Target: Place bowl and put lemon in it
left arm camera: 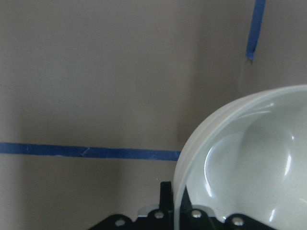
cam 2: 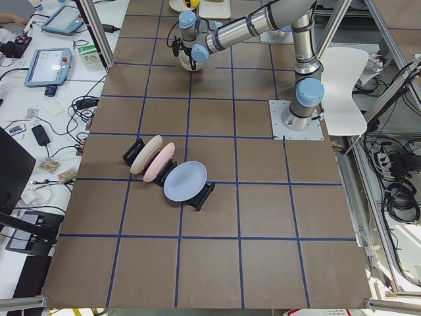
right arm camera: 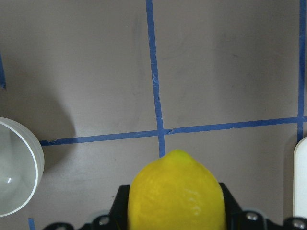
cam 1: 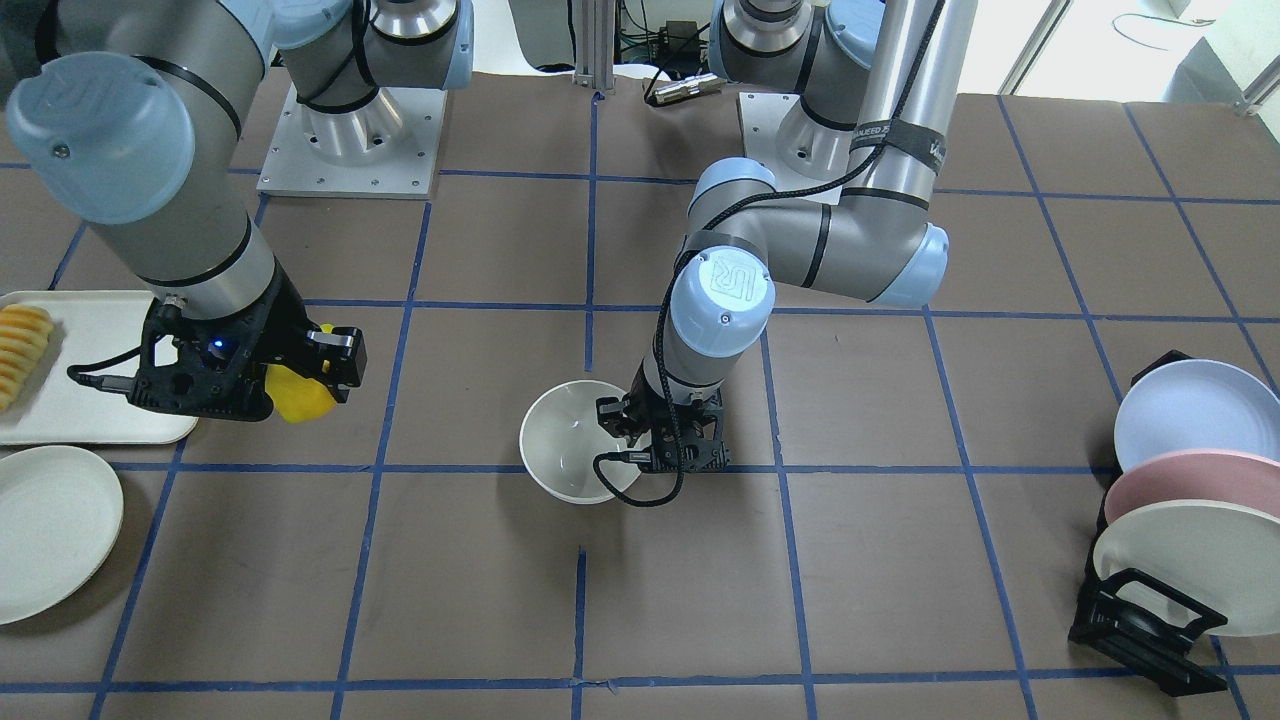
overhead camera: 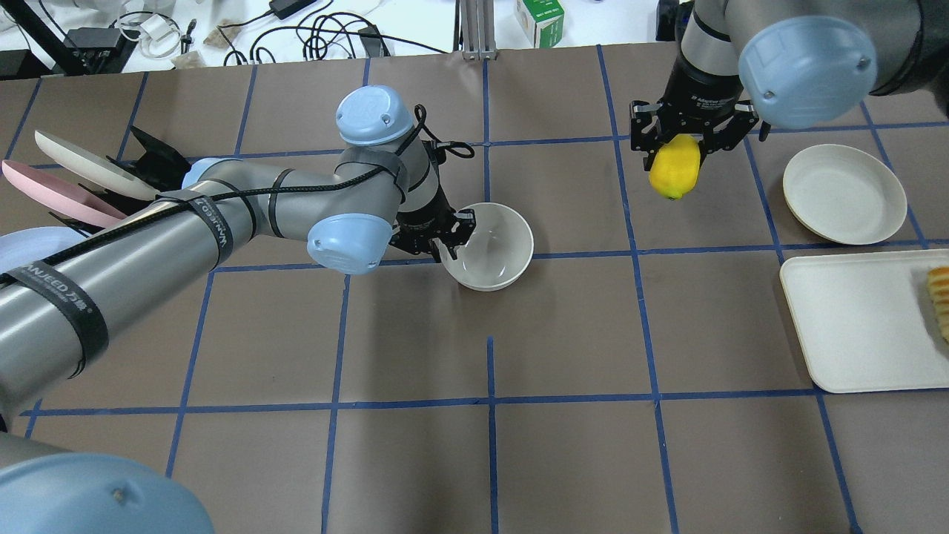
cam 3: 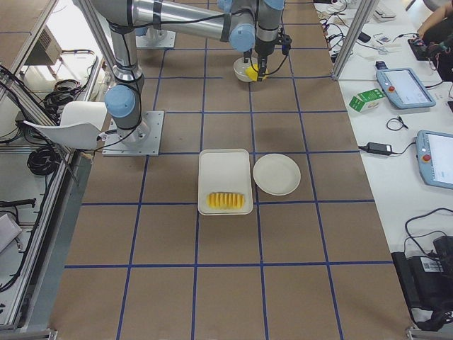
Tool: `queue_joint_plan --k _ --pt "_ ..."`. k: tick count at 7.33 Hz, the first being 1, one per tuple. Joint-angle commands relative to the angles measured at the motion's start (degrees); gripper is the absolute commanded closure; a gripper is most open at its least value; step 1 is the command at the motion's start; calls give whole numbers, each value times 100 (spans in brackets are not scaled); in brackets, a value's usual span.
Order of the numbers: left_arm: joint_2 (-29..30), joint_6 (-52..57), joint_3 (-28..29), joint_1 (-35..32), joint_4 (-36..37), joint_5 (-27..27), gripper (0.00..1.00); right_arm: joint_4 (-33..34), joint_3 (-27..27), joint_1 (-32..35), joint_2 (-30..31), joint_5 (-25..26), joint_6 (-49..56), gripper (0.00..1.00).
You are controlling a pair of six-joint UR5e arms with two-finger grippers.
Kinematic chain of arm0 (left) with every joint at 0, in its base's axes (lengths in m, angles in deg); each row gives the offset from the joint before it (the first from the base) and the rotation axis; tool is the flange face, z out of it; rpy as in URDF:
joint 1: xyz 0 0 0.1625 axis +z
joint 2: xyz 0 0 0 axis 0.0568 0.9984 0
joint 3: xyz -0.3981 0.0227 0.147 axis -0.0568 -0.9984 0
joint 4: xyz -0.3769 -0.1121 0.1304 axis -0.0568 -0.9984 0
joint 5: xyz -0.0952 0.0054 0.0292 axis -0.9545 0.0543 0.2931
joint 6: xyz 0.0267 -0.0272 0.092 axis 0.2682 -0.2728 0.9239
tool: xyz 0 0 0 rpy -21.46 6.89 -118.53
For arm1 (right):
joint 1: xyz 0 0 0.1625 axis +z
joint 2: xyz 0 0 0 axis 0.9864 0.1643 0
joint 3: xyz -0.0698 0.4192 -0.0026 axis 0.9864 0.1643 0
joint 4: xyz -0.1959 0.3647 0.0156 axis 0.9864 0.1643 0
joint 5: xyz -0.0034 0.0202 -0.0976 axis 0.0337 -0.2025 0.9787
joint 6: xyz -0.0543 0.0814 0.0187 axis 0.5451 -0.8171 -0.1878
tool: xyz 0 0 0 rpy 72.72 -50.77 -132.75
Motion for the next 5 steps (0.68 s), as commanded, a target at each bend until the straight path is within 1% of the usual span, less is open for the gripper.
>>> queue_joint_plan --k 1,2,3,4,5 --pt "-83 90 123 68 -49 44 0 -2 7 0 0 -24 -9 79" --pt "-223 100 298 216 -223 167 0 16 16 9 9 -59 -18 79" --pt "-338 109 596 305 -521 220 0 42 68 44 -34 -51 -88 79" --pt "-435 396 999 471 -1203 403 0 242 86 261 -183 -59 -454 79" --pt "-584 938 1403 673 -1801 658 0 479 86 664 -349 -51 -762 79"
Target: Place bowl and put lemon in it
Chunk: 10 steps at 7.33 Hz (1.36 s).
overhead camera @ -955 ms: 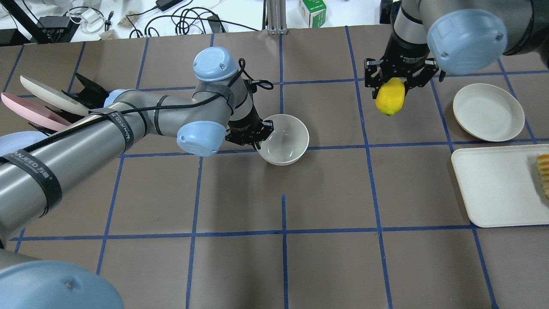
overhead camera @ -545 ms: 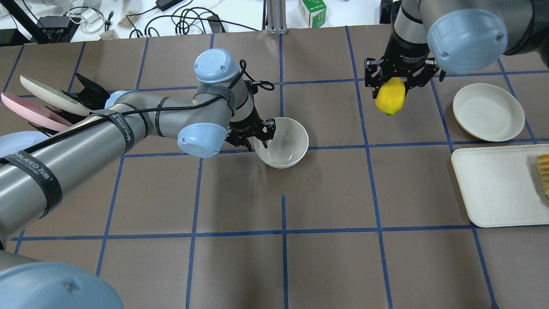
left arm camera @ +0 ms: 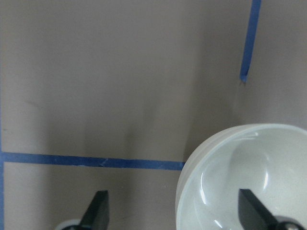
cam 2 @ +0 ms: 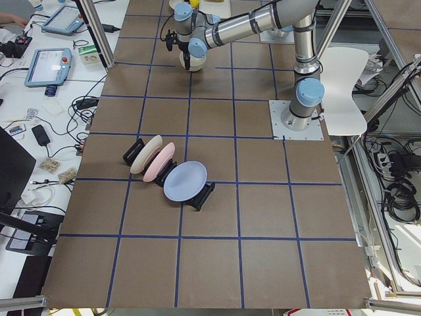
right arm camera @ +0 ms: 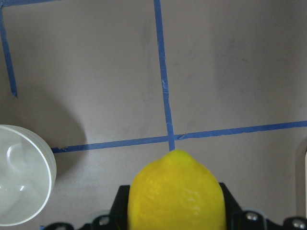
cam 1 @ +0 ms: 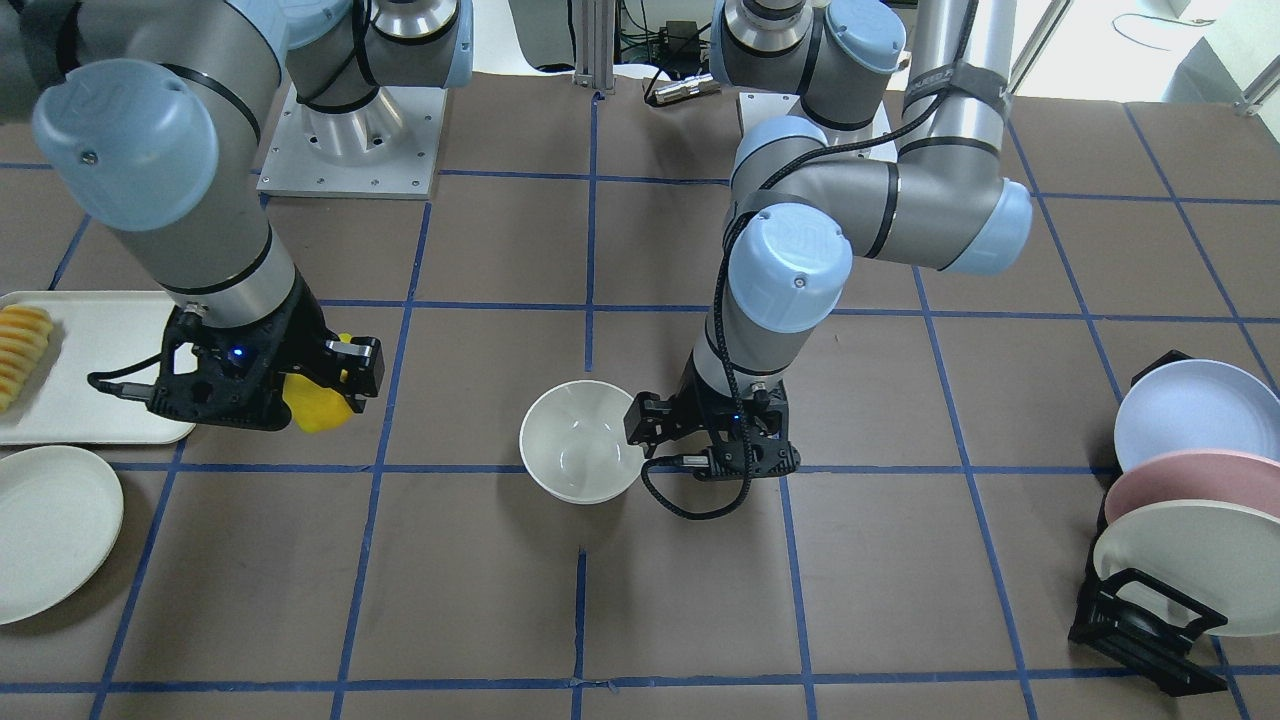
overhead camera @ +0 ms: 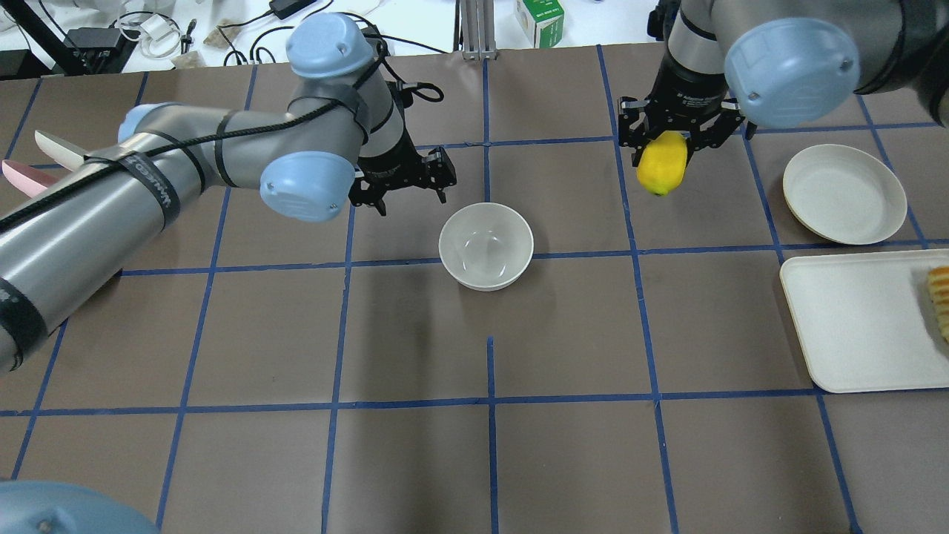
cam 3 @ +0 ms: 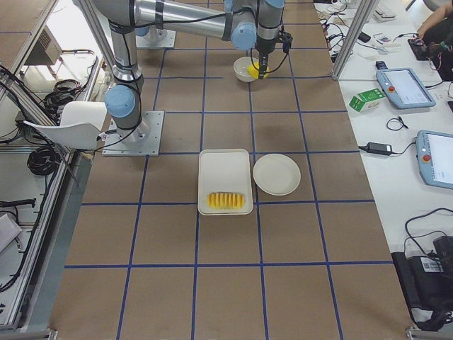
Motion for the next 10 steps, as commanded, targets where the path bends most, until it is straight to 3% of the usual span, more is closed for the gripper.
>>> queue_joint_plan --k 1,3,4,6,8,10 --pt "-330 903 721 406 -1110 670 0 623 12 765 -354 3 -744 79" --pt "-725 1178 820 1020 -1753 727 0 1134 4 1451 -767 64 -1466 79" --pt "-980 1328 838 1136 -2191 718 0 1572 -22 1689 -1022 82 -1451 79" --pt "-1551 1250 707 1076 -2693 657 0 1795 -84 2024 -1391 169 -1478 80" --pt "-1615 1250 698 1076 -2705 604 0 1875 -207 2043 -1560 170 -1425 80" --pt "-1650 1250 680 1084 -2696 411 0 2391 -435 2052 -1692 161 -1442 78"
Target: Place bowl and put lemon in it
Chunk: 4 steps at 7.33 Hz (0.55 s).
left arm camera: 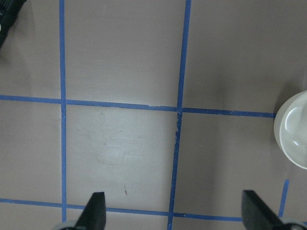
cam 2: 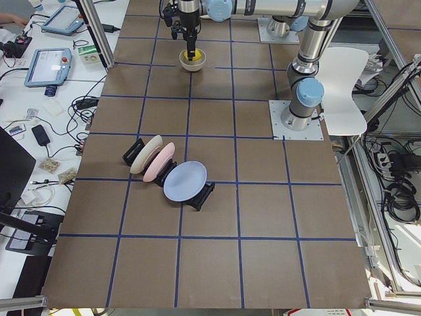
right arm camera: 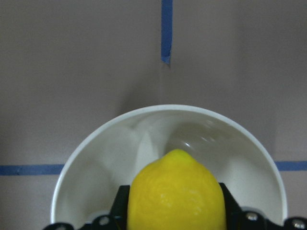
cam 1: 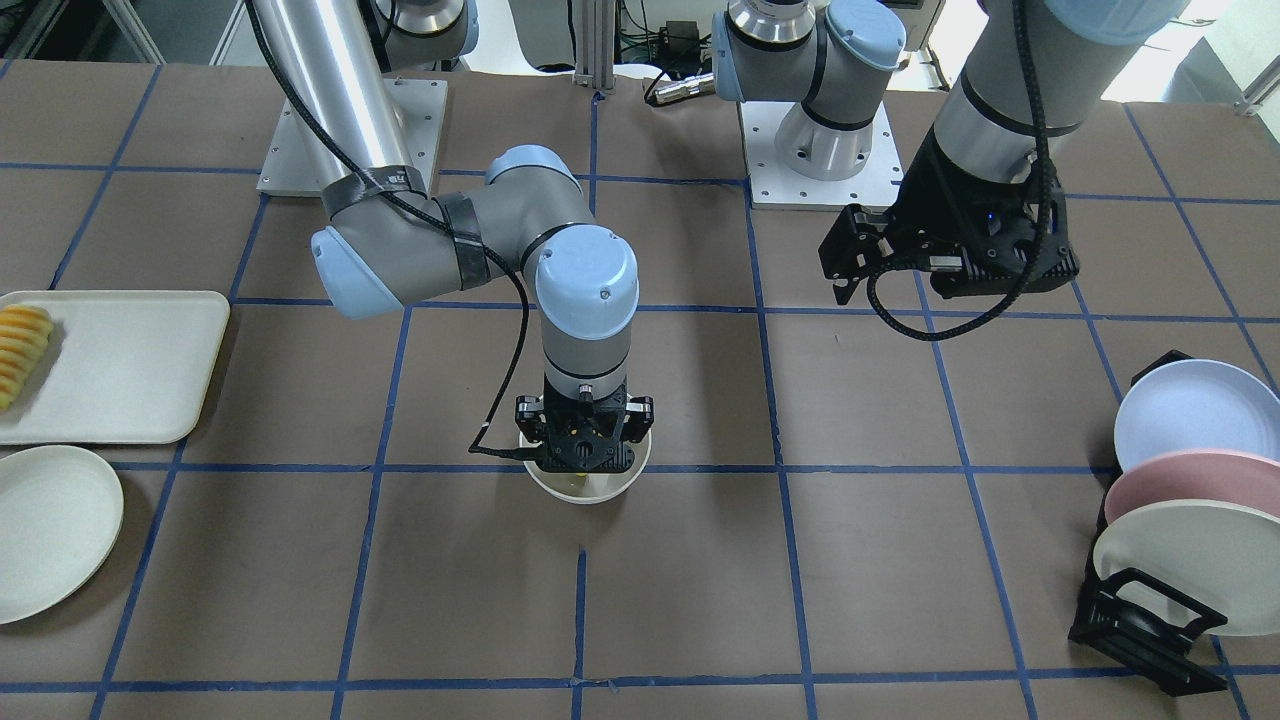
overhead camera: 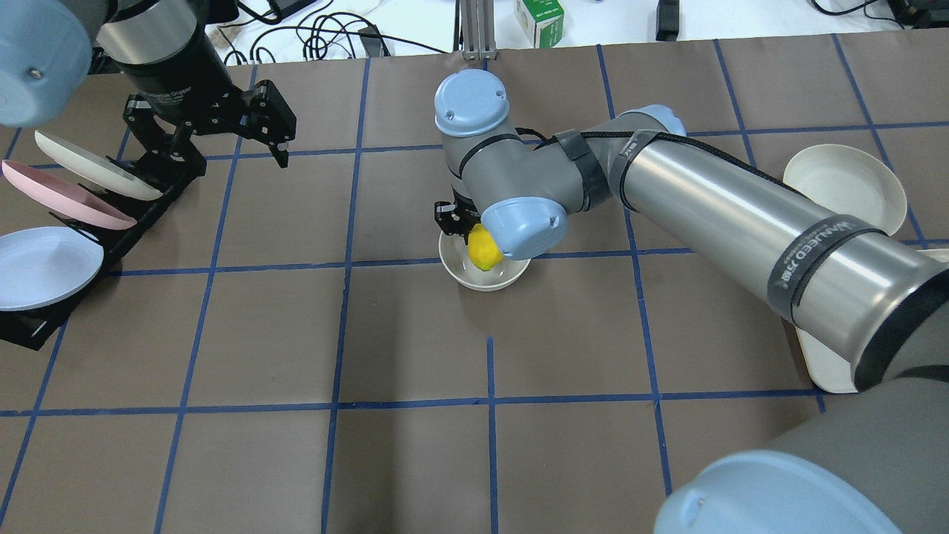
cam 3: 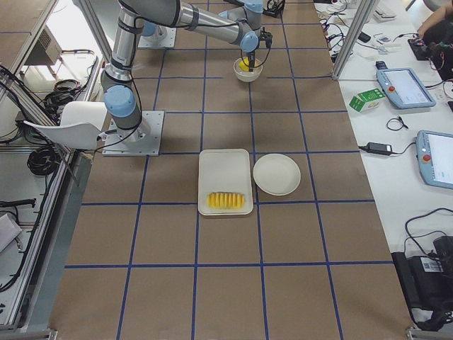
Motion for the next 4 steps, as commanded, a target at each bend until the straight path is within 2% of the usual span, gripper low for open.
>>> queue_joint_plan --k 1,2,3,4 --pt "6 0 -9 6 99 -94 0 336 -186 7 -69 -7 -5 57" --pt "-28 9 -26 6 91 -103 0 354 -178 7 -69 -7 -48 7" --pt "-37 35 -26 6 91 -103 0 336 -169 -2 -17 11 -66 0" --pt "-37 35 -26 6 91 -103 0 293 -108 -11 88 20 -23 0"
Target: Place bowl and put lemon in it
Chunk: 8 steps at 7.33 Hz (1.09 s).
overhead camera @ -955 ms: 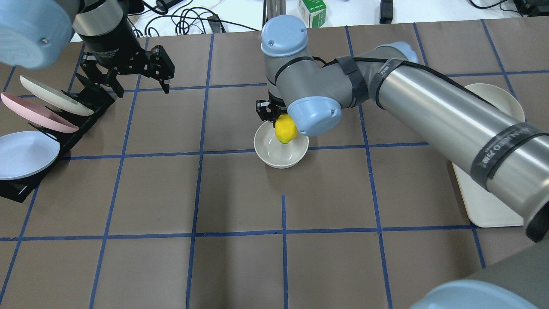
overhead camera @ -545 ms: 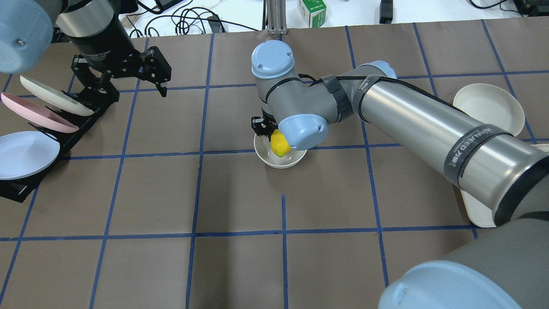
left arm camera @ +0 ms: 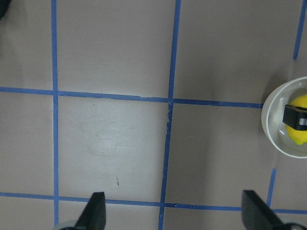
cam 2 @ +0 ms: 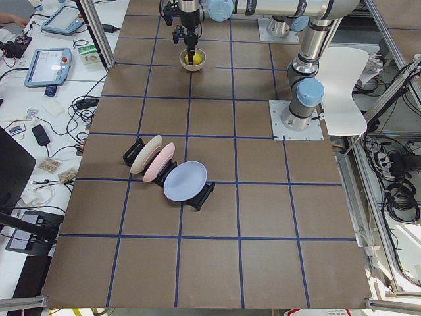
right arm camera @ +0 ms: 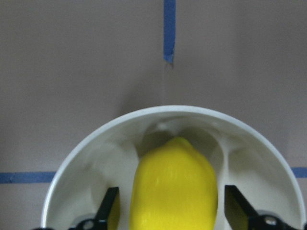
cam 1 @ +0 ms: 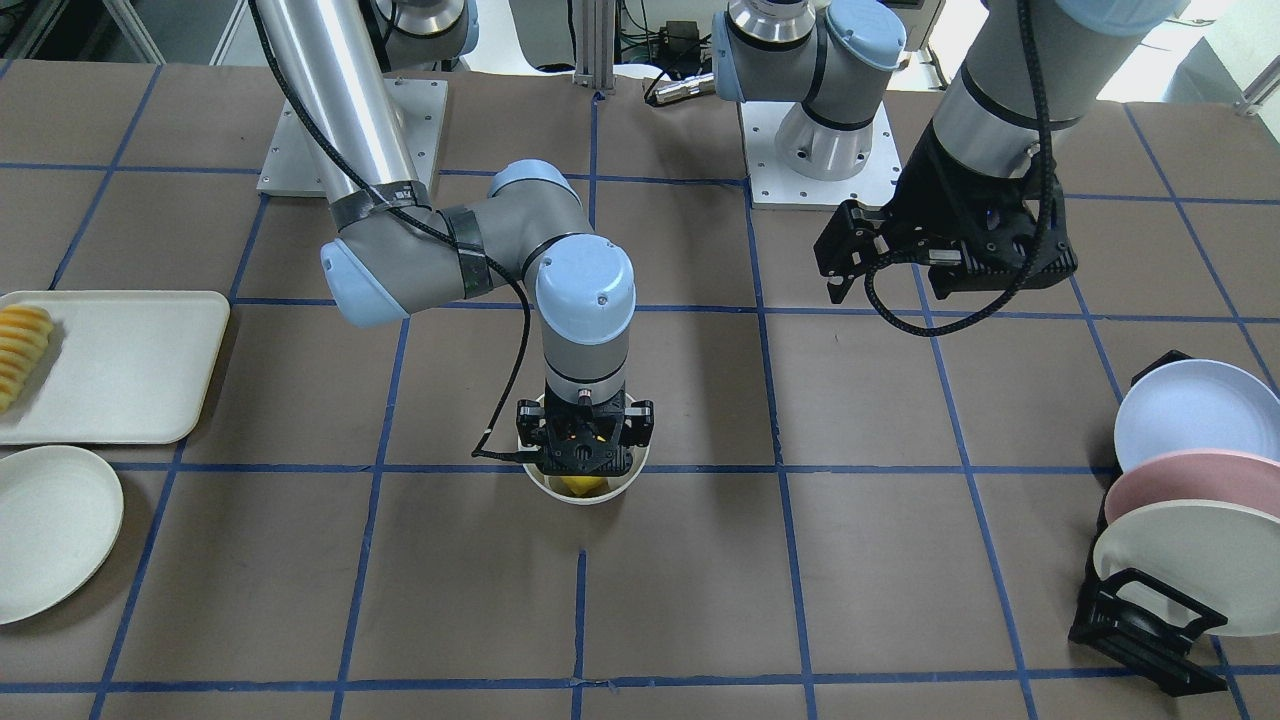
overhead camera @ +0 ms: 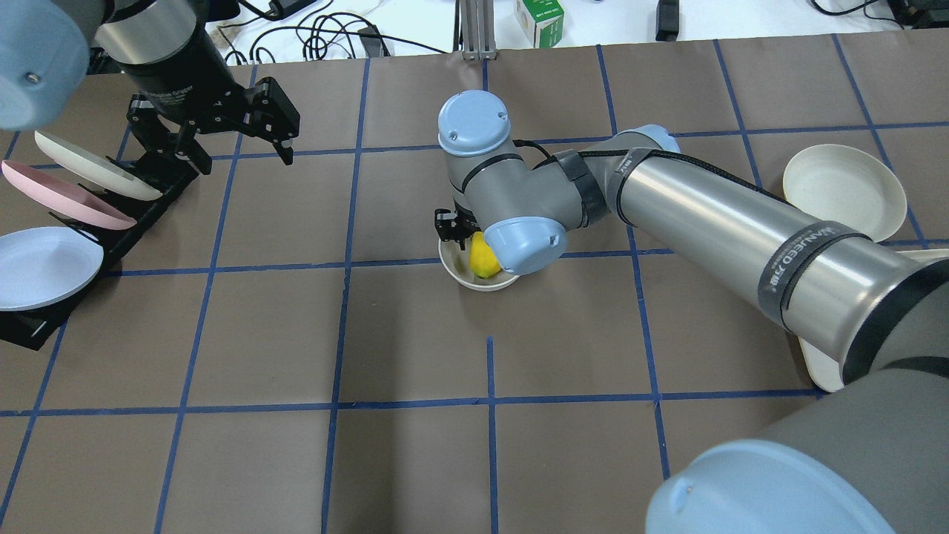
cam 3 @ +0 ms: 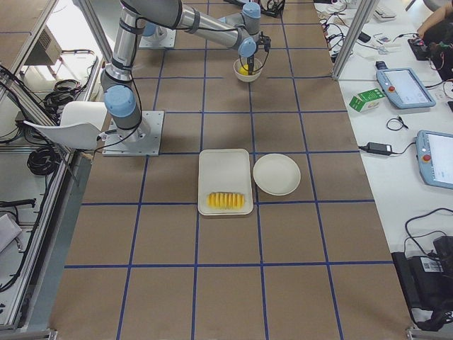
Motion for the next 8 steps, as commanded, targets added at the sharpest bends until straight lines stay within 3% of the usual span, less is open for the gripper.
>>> queue_joint_plan --k 1,3,4,5,8 --pt "-15 10 -3 0 3 15 0 -171 47 -45 456 13 92 0" --pt "46 36 -12 27 -6 51 0 -1275 47 -298 1536 100 415 0" --pt "47 36 -12 27 -6 33 0 -2141 38 -596 2167 397 792 0" --pt "47 71 -21 27 -23 85 0 -2707 47 -1008 2661 347 857 0" --pt "38 71 -21 53 -50 76 0 -3091 73 -1758 3000 268 1235 0"
